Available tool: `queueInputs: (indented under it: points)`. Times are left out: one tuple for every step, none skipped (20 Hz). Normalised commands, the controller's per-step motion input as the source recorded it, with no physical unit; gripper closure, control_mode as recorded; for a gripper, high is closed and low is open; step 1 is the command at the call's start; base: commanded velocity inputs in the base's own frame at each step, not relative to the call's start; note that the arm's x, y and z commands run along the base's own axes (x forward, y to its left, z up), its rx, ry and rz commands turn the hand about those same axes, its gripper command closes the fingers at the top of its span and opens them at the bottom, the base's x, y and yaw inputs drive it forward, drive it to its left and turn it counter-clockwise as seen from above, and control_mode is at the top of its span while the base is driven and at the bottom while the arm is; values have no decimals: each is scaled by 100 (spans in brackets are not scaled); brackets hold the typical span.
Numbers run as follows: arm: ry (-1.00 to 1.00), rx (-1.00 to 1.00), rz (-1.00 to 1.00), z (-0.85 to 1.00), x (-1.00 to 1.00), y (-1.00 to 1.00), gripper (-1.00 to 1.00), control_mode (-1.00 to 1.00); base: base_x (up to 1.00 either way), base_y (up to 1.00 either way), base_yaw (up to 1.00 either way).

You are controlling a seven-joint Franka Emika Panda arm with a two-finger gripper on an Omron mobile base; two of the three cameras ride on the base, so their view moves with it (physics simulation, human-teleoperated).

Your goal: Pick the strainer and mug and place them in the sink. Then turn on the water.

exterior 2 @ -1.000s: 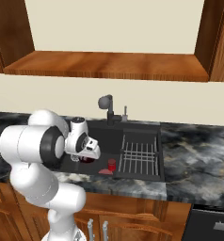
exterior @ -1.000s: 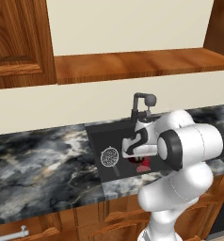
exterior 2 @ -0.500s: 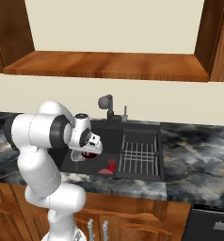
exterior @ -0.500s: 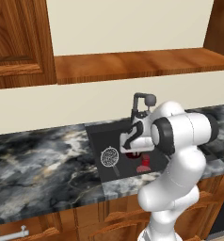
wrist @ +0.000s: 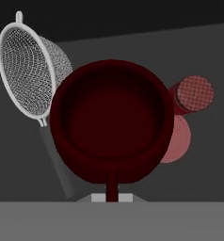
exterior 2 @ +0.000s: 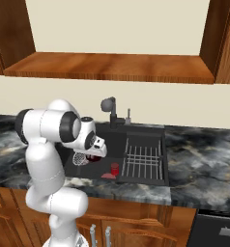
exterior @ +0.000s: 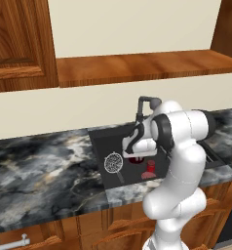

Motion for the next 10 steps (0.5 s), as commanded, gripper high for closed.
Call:
queueInputs:
  points:
    - [0,0,1,-19,10,0,100,-100,0,0,0]
    - [0,0,1,-19,10,0,100,-100,0,0,0]
    - [0,0,1,-14,1,0,100,-100,0,0,0]
    - [0,0,1,-12,0,0,100,-100,0,0,0]
    - [0,0,0,-11,3,0,100,-100,0,0,0]
    - [0,0,0,-15,4,0,100,-100,0,0,0]
    - [0,0,0,-16,1,0,100,-100,0,0,0]
    - [0,0,0,-16,0,0,100,-100,0,0,0]
    - [0,0,0,-16,1,0,100,-100,0,0,0]
    - [0,0,0,-16,4,0,100,-100,0,0,0]
